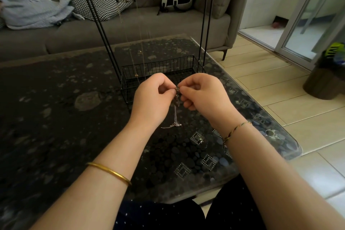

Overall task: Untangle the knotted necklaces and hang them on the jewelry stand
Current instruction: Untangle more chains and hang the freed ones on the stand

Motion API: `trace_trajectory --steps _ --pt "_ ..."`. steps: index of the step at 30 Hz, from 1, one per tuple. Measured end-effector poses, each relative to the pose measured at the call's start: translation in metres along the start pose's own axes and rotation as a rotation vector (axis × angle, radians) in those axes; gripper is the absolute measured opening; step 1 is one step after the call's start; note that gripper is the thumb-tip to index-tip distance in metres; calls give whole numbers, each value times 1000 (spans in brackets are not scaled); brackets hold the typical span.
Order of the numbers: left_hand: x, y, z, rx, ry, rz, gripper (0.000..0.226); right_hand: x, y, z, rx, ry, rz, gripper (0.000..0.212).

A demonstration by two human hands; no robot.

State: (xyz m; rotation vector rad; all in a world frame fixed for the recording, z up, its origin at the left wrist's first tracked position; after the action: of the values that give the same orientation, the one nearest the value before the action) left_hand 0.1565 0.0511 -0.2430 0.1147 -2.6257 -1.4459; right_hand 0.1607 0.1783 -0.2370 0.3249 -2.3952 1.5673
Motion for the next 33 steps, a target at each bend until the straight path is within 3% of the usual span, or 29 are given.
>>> trace_trajectory --steps 9,13,21,27,33 --pt "-1 -1 1 -87 -117 -126 17 2 3 2 -197 -45 -68 15" --pt "-2 0 2 -81 -175 -134 19 3 5 2 -156 15 -41 15" --pt "-3 -1 0 -50 -123 -106 7 3 3 1 -109 0 -1 10" --pt "-3 1 -1 -68 -90 -100 16 2 0 2 -146 -105 -6 21" --pt "-4 2 -2 -66 -139 -93 29 2 1 1 -22 -39 86 15"
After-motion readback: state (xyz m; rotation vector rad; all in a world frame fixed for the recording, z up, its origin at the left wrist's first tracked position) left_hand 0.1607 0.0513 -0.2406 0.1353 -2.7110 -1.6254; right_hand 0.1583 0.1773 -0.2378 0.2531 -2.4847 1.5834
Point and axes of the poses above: each hand's wrist, its own x-axis towards the middle knuckle, its own z-axis out of the palm, y = z × x, the point moved 1 cm from there along x, towards the middle knuckle, and after that the axes turned 15 degrees about -z, right-handed, at the moved point
